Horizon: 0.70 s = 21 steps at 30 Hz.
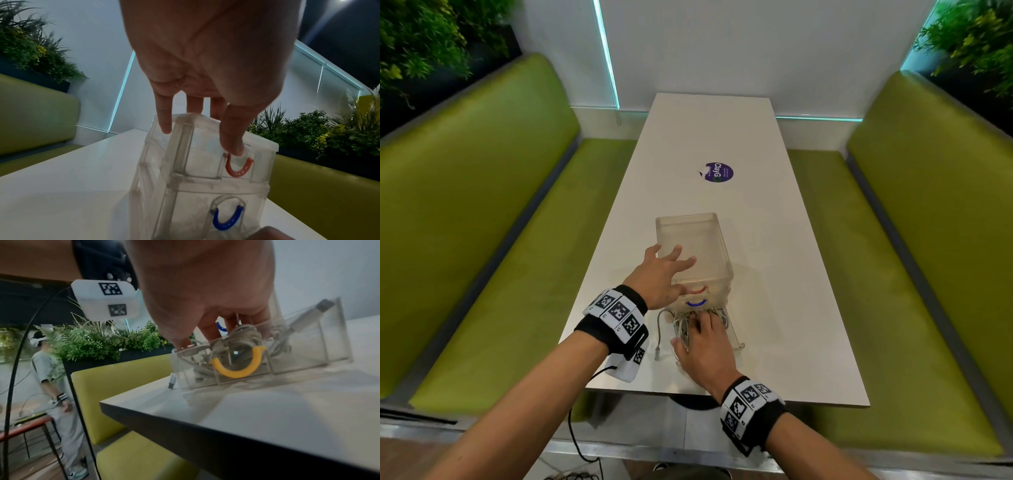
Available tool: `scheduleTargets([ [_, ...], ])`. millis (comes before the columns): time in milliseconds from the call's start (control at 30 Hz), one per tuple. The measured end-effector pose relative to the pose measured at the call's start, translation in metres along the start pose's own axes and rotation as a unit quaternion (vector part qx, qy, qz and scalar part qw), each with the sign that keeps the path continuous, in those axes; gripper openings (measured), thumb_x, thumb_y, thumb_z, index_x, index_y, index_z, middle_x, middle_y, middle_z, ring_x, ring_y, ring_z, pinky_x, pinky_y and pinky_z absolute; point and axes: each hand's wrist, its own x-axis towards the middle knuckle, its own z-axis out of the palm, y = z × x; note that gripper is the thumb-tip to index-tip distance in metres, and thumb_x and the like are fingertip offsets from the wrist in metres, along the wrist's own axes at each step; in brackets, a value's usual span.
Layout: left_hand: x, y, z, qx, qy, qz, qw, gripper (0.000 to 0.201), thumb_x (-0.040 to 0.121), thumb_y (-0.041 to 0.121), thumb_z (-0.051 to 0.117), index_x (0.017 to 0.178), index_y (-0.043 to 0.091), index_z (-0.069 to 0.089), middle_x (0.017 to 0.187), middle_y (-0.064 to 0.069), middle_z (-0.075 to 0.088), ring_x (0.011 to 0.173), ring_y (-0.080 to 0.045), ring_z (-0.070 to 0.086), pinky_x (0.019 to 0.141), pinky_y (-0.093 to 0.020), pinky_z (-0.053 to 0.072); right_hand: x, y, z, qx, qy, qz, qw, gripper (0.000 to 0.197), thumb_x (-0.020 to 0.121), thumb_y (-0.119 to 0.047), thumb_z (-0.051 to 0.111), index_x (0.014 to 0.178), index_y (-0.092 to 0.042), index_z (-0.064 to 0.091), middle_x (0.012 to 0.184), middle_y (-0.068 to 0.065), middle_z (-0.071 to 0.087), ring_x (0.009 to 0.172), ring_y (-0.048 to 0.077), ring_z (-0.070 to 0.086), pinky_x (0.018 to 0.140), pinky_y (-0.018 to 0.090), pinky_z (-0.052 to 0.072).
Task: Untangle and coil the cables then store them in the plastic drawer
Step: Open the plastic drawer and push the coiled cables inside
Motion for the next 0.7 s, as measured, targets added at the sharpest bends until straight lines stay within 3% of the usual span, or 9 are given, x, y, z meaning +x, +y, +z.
scheduleTargets([
  [100, 0.001, 0.000, 0.000, 0.003, -0.003, 0.000, 1.000, 0.065, 0.092, 0.048, 0.054, 0.148, 0.037, 0.024, 0.161, 0.004, 0.011, 0.146, -0.031, -0.007, 0.117, -0.044, 0.017, -0.003, 0.003, -0.002, 0.032, 0.032, -0.021, 0.999, 0.059, 0.088, -0.058, 0.044, 0.105, -0.005, 0.064, 0.103, 0.010, 0.057, 0.098, 0.028, 0.053, 0.091, 0.039, 0.047],
  [233, 0.002, 0.000, 0.000, 0.007, -0.004, -0.001, 1.000, 0.065, 0.092, 0.048, 0.054, 0.149, 0.038, 0.023, 0.161, 0.005, 0.010, 0.146, -0.031, -0.007, 0.116, -0.044, 0.018, -0.004, 0.006, -0.006, 0.014, -0.022, -0.043, 0.999, 0.088, 0.079, -0.079, 0.035, 0.125, -0.007, 0.054, 0.118, 0.010, 0.052, 0.110, 0.028, 0.046, 0.102, 0.039, 0.039],
  [367, 0.001, 0.001, 0.000, 0.008, -0.002, 0.000, 1.000, 0.064, 0.092, 0.047, 0.053, 0.148, 0.038, 0.023, 0.161, 0.006, 0.010, 0.146, -0.030, -0.006, 0.116, -0.045, 0.020, -0.001, 0.017, -0.002, 0.024, -0.034, -0.038, 0.998, 0.074, 0.080, -0.068, 0.040, 0.116, -0.006, 0.061, 0.115, 0.012, 0.055, 0.109, 0.031, 0.049, 0.099, 0.038, 0.042],
  [467, 0.000, 0.001, 0.000, 0.003, -0.003, 0.000, 1.000, 0.064, 0.092, 0.046, 0.053, 0.148, 0.038, 0.023, 0.161, 0.005, 0.010, 0.146, -0.030, -0.007, 0.117, -0.045, 0.020, 0.004, 0.020, -0.002, 0.043, -0.012, -0.019, 0.999, 0.057, 0.081, -0.055, 0.042, 0.106, -0.010, 0.068, 0.104, 0.010, 0.059, 0.100, 0.031, 0.054, 0.089, 0.037, 0.047],
  [567, -0.001, 0.001, 0.000, -0.005, 0.000, -0.001, 1.000, 0.064, 0.092, 0.046, 0.054, 0.148, 0.038, 0.024, 0.161, 0.005, 0.011, 0.146, -0.030, -0.007, 0.117, -0.045, 0.020, 0.011, 0.016, 0.000, 0.023, 0.009, -0.002, 1.000, 0.035, 0.076, -0.040, 0.063, 0.095, -0.011, 0.070, 0.094, 0.008, 0.063, 0.086, 0.030, 0.060, 0.074, 0.037, 0.054],
  [633, 0.000, 0.001, 0.000, -0.007, 0.001, -0.002, 1.000, 0.064, 0.091, 0.046, 0.055, 0.148, 0.038, 0.025, 0.161, 0.005, 0.012, 0.146, -0.030, -0.006, 0.117, -0.045, 0.020, 0.014, 0.013, 0.001, -0.004, 0.034, 0.001, 0.999, 0.036, 0.070, -0.033, 0.077, 0.100, -0.015, 0.066, 0.094, 0.007, 0.064, 0.082, 0.029, 0.061, 0.068, 0.036, 0.053],
  [700, -0.001, 0.001, -0.001, -0.010, 0.002, -0.003, 1.000, 0.065, 0.091, 0.046, 0.055, 0.148, 0.038, 0.025, 0.160, 0.006, 0.012, 0.146, -0.029, -0.006, 0.116, -0.044, 0.019, 0.013, 0.012, 0.000, -0.033, 0.060, -0.036, 0.997, 0.039, 0.073, -0.028, 0.075, 0.108, -0.023, 0.060, 0.094, 0.004, 0.062, 0.078, 0.027, 0.059, 0.067, 0.035, 0.052],
])
